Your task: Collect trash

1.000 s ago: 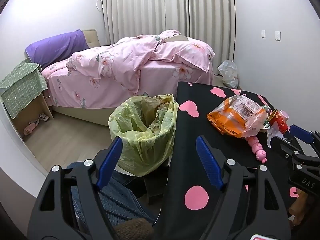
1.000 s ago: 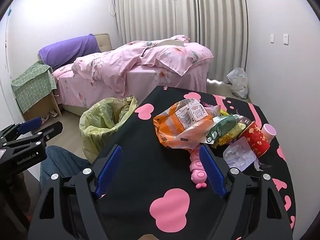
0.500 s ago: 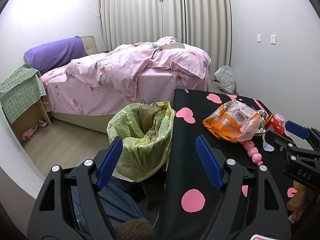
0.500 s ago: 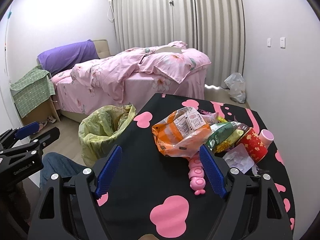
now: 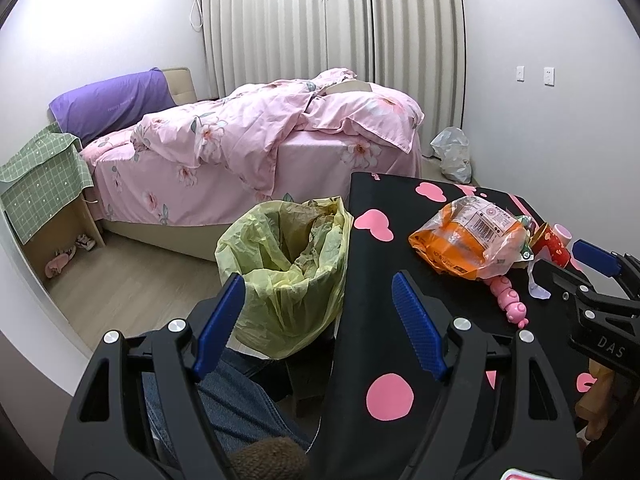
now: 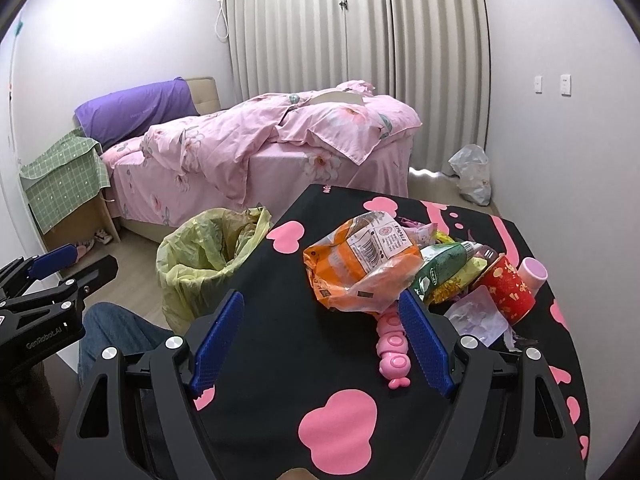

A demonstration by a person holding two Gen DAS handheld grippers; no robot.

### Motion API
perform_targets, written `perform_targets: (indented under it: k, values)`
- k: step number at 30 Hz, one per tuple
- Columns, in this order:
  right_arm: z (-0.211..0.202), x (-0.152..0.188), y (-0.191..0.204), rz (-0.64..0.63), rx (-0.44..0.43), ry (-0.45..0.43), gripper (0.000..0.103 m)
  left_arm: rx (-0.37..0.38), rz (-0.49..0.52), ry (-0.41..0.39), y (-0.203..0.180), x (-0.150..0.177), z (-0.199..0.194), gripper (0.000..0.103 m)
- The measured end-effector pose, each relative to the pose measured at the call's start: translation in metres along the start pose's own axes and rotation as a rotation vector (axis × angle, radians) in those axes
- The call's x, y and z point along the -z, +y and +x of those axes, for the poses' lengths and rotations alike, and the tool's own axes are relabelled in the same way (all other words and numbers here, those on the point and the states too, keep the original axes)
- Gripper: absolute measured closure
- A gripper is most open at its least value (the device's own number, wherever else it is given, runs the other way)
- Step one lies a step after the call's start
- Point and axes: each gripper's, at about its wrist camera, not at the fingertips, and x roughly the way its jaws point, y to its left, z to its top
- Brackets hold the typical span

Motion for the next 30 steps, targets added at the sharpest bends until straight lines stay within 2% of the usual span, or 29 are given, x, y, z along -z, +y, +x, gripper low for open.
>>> perform_targets:
  k: [30]
  values:
    - [0.0008,-0.0002,0.0007,-0.002,-0.001,0.006,0.027,-0.001,-0.009,0.016,0.0051,0.0050,0.0006,0.031]
